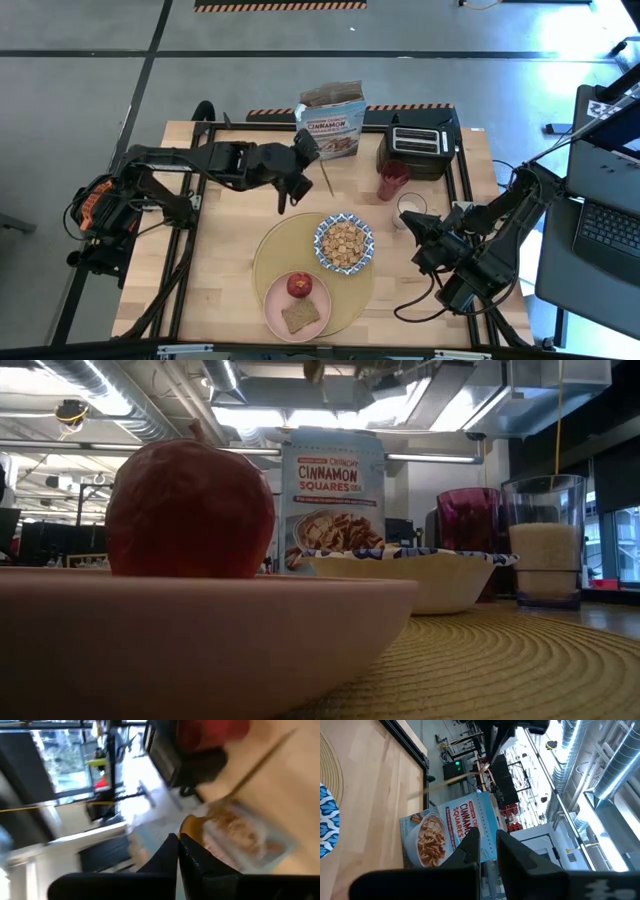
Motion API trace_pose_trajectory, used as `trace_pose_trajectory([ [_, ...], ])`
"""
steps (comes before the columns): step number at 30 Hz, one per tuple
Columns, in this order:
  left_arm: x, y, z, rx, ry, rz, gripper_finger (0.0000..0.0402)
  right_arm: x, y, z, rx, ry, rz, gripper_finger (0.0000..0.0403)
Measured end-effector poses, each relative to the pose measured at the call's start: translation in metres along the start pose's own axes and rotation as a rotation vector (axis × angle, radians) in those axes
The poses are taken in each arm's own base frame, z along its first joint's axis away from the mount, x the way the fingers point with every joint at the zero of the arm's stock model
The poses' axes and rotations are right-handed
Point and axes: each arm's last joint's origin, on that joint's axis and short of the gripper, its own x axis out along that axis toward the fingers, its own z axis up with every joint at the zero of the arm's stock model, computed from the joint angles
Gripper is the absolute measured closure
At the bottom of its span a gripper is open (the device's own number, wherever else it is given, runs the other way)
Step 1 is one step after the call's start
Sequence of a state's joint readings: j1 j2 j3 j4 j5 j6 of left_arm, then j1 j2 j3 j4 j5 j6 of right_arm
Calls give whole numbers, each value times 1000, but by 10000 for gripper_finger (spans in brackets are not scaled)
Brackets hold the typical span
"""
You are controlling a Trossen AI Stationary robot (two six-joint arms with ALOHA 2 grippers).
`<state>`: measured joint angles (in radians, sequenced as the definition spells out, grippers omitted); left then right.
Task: Arrange a breakfast setting
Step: Put the gold spoon on the table mat to the left of the white bowl
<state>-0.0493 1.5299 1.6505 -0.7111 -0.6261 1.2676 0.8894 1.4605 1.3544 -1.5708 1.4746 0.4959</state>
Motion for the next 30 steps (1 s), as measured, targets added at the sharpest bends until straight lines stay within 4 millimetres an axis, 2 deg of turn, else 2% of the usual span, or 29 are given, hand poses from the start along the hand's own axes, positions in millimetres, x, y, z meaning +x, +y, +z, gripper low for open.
trace_pose_trajectory([
  [8,1,-21,-7,-116,-128,-286,401,0,0,0,4,-4,-7,370],
  [12,5,-24,-13,-188,-185,-387,401,1,0,0,4,-4,-11,370],
  [20,14,-25,-31,-292,-364,-566,401,15,-1,-2,15,77,4,370],
  [27,37,-30,-46,-444,-414,-728,401,22,-1,-3,22,122,32,370],
  [30,54,-43,-48,-456,-384,-769,401,21,-1,-3,22,120,34,370],
])
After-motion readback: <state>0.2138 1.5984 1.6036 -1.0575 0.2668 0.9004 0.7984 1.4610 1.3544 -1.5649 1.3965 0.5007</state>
